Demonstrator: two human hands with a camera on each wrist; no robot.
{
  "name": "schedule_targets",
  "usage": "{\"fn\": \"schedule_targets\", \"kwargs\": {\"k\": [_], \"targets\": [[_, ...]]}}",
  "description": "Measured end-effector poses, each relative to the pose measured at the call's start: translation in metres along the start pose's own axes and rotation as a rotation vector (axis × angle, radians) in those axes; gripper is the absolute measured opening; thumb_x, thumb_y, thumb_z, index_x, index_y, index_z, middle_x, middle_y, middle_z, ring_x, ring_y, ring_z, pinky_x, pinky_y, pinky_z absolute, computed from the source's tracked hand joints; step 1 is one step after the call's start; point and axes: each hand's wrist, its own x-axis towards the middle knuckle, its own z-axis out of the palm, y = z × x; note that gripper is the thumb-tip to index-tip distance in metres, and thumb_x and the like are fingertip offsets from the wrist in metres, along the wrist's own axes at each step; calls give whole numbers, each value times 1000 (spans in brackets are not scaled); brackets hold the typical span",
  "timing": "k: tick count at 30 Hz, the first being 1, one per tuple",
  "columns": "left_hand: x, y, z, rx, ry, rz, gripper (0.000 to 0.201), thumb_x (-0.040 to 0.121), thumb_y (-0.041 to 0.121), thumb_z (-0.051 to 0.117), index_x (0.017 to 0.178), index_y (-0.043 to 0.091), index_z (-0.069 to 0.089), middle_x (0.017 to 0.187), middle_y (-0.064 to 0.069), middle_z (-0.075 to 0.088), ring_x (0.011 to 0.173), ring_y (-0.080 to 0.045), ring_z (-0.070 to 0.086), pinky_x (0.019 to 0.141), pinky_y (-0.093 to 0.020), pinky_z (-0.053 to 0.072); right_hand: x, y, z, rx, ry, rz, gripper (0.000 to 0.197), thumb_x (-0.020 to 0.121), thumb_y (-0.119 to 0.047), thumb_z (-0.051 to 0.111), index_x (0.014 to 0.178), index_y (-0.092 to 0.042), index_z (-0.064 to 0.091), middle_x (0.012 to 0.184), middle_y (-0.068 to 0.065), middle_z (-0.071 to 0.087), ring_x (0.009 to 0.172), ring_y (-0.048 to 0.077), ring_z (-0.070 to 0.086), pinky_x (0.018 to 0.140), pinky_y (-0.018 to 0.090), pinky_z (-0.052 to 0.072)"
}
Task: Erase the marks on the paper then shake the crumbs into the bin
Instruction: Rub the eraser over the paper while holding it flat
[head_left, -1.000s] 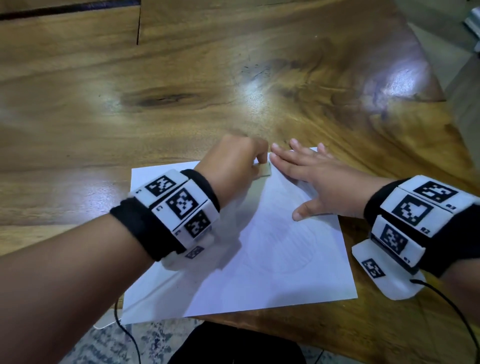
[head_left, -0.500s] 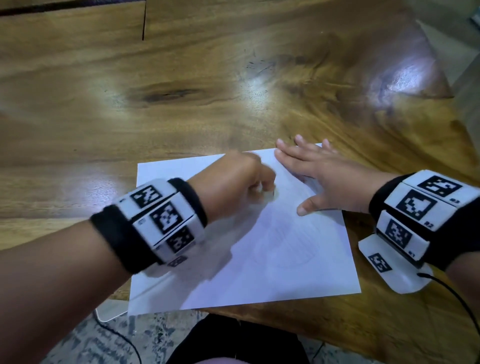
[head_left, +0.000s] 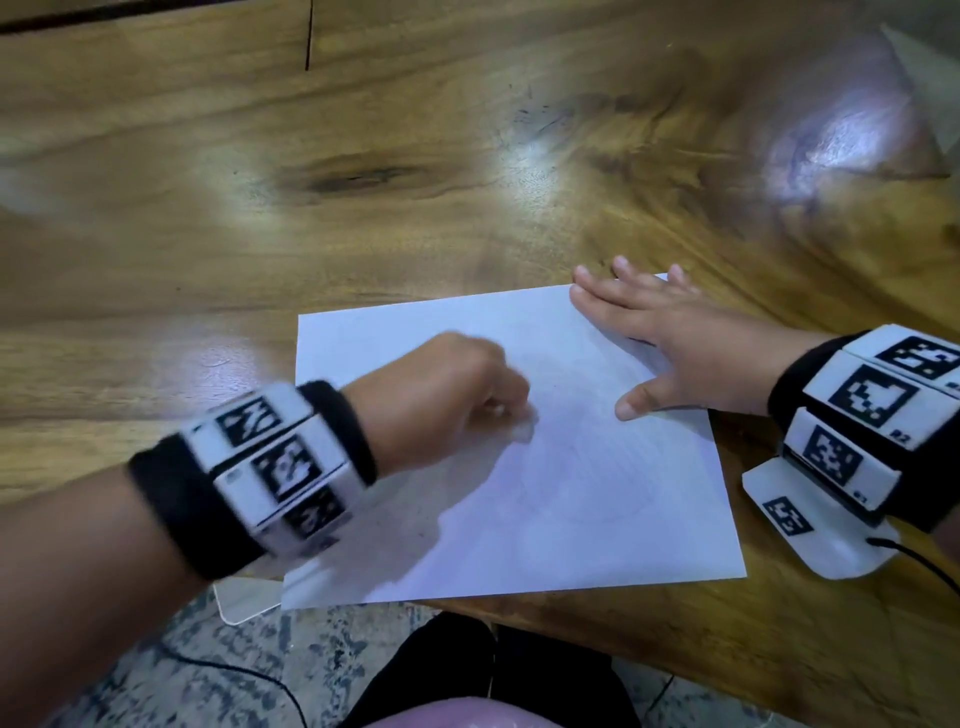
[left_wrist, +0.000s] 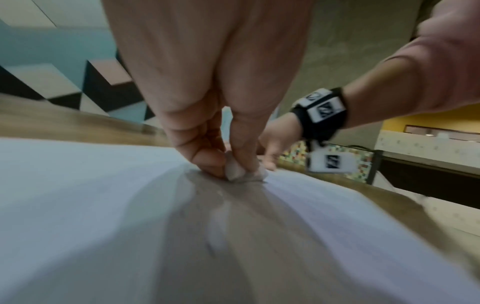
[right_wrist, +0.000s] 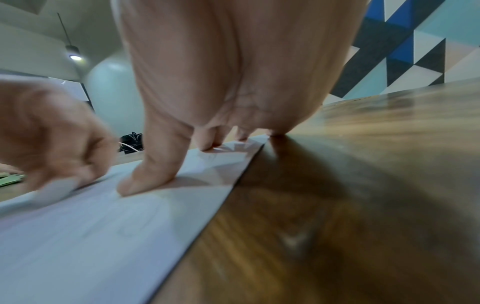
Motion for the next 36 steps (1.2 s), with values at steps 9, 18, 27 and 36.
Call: {"fn": "schedule_targets", "kwargs": {"k": [9, 18, 27, 36], "targets": [[20, -16, -14, -10, 206, -178, 8, 75, 17, 70, 80, 11, 70, 74, -8, 65, 65, -16, 49, 58, -22, 31, 1, 2, 2, -4, 12, -13, 103, 76, -42, 68, 145, -33, -8, 138, -28, -24, 130, -4, -26, 107, 28, -17], [-21, -14, -5, -10, 44, -75, 27, 76, 38, 58, 65, 14, 65, 62, -7, 60, 56, -21, 53, 56, -22, 34, 1, 1, 2, -20, 8, -2, 103, 77, -41, 67, 144, -33, -10, 138, -28, -25, 129, -5, -26, 107, 27, -17], [-15, 4, 11, -45, 37, -31, 7, 77, 26, 64, 70, 22, 64, 62, 9, 46, 59, -11, 48, 57, -18, 30, 1, 2, 2, -2, 16, -9, 102, 76, -40, 68, 145, -33, -6, 138, -29, -24, 129, -5, -25, 107, 27, -18], [33, 10, -6, -9, 173, -100, 17, 78, 33, 63, 92, 22, 65, 80, -1, 55, 68, -14, 48, 61, -23, 31, 1, 2, 3, 8, 25, -12, 102, 75, -40, 69, 145, -34, -5, 139, -28, -22, 130, -4, -23, 110, 31, -17]]}}
